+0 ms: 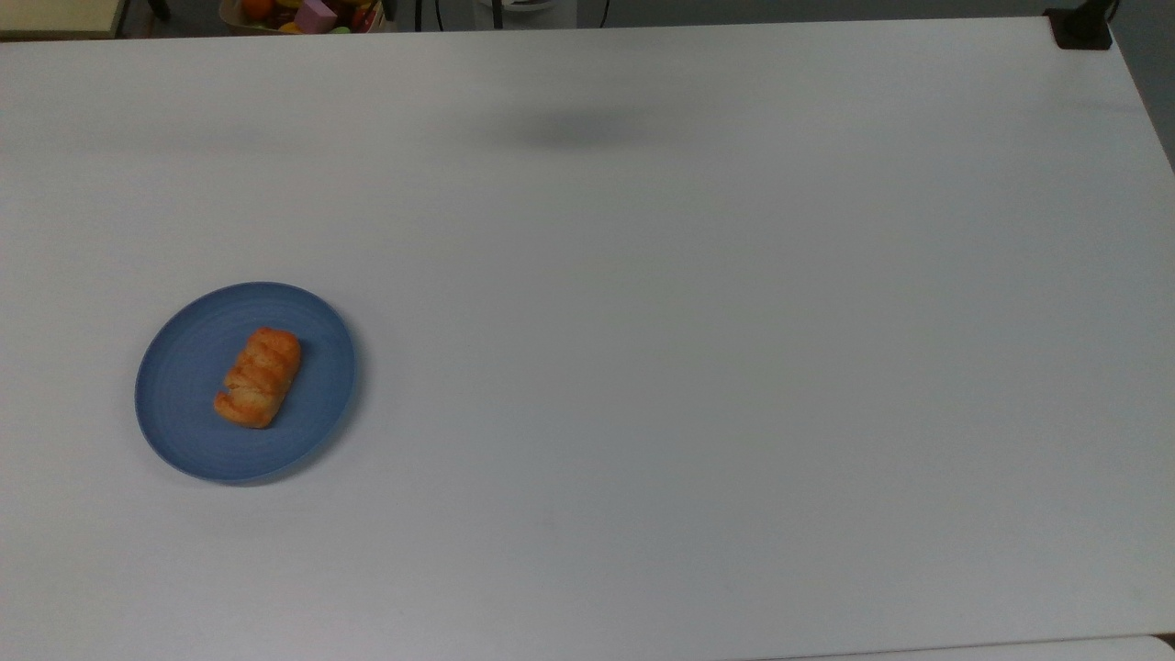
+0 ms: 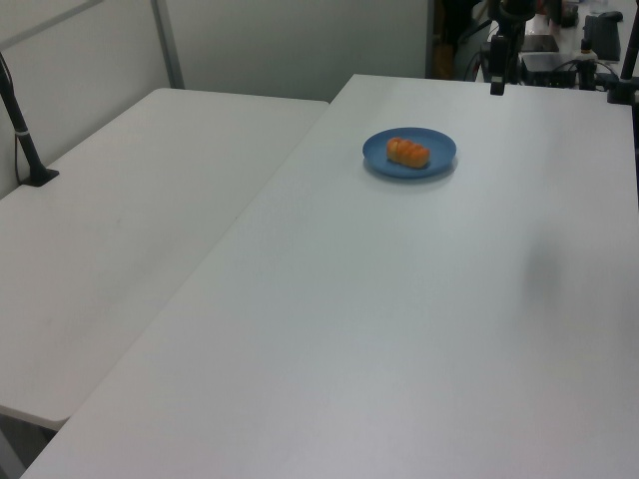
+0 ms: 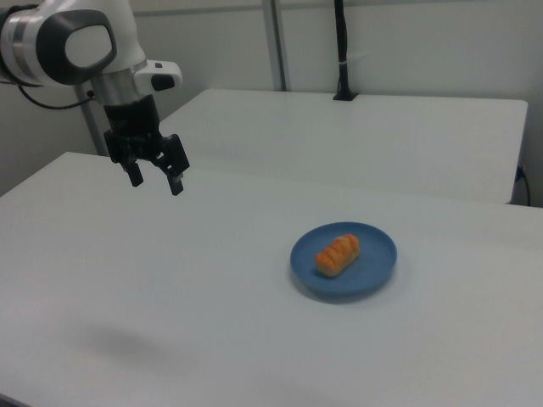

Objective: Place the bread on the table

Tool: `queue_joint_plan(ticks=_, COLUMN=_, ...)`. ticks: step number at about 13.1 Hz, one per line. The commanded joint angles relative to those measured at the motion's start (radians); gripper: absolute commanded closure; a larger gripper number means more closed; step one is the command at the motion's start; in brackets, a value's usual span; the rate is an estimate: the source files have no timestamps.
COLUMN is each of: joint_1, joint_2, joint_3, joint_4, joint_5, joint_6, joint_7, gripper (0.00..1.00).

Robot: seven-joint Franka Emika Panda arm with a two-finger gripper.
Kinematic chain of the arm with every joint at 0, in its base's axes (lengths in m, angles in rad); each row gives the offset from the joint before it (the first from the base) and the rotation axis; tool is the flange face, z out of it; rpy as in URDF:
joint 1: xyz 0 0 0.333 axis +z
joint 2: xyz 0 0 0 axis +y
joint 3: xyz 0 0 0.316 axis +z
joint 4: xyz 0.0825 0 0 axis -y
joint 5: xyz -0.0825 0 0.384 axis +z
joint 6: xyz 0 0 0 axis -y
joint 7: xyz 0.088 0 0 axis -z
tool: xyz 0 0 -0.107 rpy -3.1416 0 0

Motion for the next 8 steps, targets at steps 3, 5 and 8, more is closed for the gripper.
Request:
queue_joint_plan(ticks=3, joint_1=-0.012, joint_2=-0.004, joint_3=0.002, joint_4=0.012, joint_5=0.017, joint_6=-0.029, joint_7=-0.023, gripper=0.00)
queue_joint_plan(ticks=5, joint_1=-0.011, joint_2=-0.005, joint_3=0.001, joint_4=0.010, joint_5=0.017, joint_6=-0.038, joint_7=-0.023, gripper=0.00)
queue_joint_plan(ticks=8, joint_1=-0.009, joint_2=-0.002, joint_3=-0.019, joint_4=0.013, joint_5=0.016, joint_6=-0.040, joint_7=-0.035, gripper=0.00)
